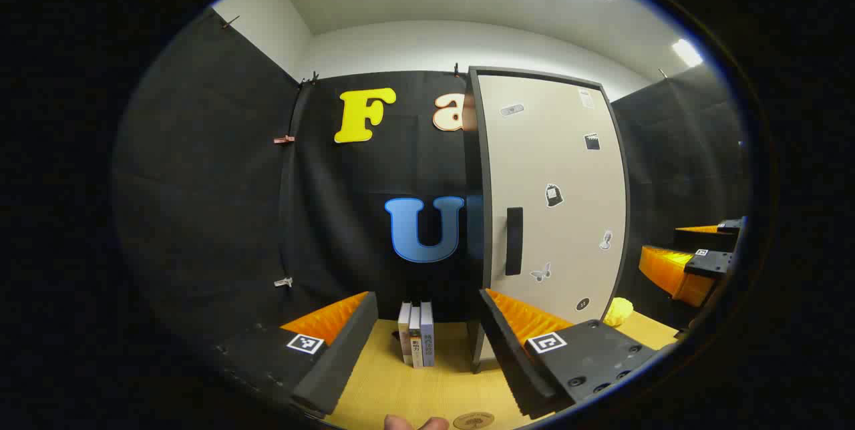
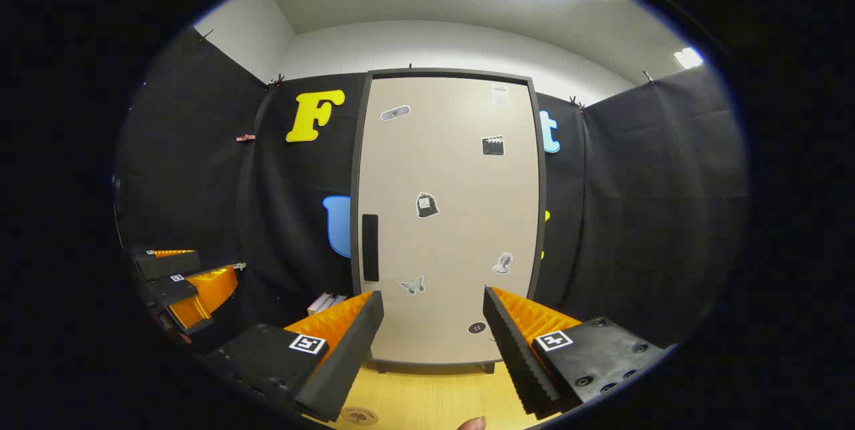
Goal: Open the cabinet door with the right hand, grasp the bottle in the cabinet with the left hand and place it on the coaster, then close the cabinet door with the right hand.
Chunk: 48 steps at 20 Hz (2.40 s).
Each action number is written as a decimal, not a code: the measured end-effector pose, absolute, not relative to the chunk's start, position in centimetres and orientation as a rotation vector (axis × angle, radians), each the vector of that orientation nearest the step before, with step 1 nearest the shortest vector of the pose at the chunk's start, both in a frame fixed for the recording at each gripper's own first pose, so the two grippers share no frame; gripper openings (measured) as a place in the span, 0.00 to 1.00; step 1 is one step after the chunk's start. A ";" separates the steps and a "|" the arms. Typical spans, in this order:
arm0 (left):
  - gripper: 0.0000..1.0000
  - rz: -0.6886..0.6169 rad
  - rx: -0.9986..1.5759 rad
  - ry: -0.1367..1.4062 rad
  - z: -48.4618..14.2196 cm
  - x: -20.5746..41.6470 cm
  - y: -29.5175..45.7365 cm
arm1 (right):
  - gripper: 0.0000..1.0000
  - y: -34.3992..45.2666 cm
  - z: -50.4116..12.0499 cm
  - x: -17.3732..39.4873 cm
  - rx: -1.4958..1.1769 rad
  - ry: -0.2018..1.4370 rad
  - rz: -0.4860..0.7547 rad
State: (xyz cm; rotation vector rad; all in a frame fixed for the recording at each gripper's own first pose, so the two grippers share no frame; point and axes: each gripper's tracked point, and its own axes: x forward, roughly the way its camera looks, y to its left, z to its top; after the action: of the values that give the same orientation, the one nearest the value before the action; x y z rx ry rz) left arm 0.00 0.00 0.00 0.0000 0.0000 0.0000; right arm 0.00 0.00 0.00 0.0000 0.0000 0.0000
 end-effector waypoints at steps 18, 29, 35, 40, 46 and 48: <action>0.95 0.001 0.017 -0.003 0.3 0.4 -0.1 | 0.98 0.4 -0.2 0.3 -0.028 -0.020 -0.002; 0.95 0.092 0.044 0.007 -1.1 -2.2 5.3 | 0.97 5.4 1.9 10.1 0.036 -0.078 0.078; 0.95 0.106 0.033 0.014 -2.3 -2.6 7.4 | 0.97 8.7 1.5 16.2 0.029 -0.082 0.071; 0.95 0.102 0.024 0.040 -3.5 -2.8 8.0 | 0.97 9.5 -1.1 21.0 0.036 -0.027 0.037; 0.95 0.099 0.014 0.047 -3.8 -3.2 8.3 | 0.52 11.3 -3.3 24.5 0.022 0.016 0.014; 0.95 0.096 0.014 0.050 -4.0 -3.4 8.2 | 0.46 10.7 -4.1 25.1 0.086 0.056 -0.017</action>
State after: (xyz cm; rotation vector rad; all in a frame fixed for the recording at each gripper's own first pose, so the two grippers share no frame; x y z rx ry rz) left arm -3.41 8.24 -3.98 0.0142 0.0501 0.0962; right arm 25.07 10.70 -4.09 0.0860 0.0560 -0.0168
